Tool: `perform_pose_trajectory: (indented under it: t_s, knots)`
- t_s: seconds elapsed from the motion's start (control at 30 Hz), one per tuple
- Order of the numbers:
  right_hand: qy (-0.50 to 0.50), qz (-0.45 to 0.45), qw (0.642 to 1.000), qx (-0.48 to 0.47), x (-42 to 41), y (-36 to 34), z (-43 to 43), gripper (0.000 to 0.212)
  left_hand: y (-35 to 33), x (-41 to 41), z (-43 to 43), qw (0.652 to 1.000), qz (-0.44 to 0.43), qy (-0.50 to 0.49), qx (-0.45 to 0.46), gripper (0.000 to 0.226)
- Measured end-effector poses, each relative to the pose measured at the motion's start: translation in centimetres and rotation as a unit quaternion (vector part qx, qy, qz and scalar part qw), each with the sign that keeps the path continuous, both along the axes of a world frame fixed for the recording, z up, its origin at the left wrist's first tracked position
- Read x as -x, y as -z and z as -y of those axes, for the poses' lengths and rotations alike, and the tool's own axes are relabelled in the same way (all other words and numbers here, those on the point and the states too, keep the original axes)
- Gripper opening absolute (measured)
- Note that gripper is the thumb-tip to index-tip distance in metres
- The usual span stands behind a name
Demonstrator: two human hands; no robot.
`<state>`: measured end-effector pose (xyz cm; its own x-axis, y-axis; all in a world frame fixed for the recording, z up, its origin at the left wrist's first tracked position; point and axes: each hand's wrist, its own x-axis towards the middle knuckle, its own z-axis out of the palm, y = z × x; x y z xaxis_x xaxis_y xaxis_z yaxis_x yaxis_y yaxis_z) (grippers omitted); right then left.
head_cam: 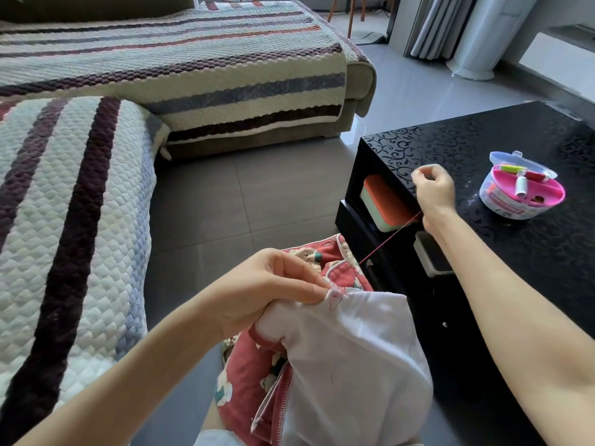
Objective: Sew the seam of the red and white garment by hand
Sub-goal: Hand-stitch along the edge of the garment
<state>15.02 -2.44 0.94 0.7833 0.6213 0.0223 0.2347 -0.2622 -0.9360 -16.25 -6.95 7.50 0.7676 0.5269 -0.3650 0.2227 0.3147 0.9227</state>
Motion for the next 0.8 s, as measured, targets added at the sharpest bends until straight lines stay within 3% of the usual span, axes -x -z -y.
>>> perform_pose_trajectory:
  t_s: [0.03,0.1,0.2,0.27,0.37,0.63,0.8]
  knots:
    - [-0.031,-0.009,0.999,0.001,0.5,-0.6,0.5,0.022,0.1,0.1,0.0,1.000,0.001,-0.001,0.003,0.007]
    - [-0.188,-0.047,0.981,0.005,3.0,-2.6,2.3,0.012,0.1,0.3,-0.1,1.000,-0.001,0.000,0.004,0.009]
    - [-0.459,-0.065,0.884,0.055,7.8,-5.6,6.3,0.014,0.2,0.2,-0.2,1.000,-0.001,-0.003,0.006,0.010]
    - [-0.547,-0.071,0.831,0.075,9.9,-6.2,8.4,0.016,0.1,0.1,-0.3,1.000,0.005,-0.007,0.007,0.008]
    - [-0.582,-0.112,0.802,0.077,11.1,-6.4,9.7,0.013,-0.1,0.0,-0.2,1.000,0.009,-0.002,0.003,0.006]
    - [-0.591,-0.086,0.797,0.089,11.1,-6.2,9.4,0.006,-0.3,0.1,0.1,1.000,0.018,0.003,-0.006,0.006]
    - [-0.549,-0.066,0.831,0.067,10.5,-7.4,8.6,0.009,-0.6,0.2,0.3,0.999,0.026,0.023,0.009,0.007]
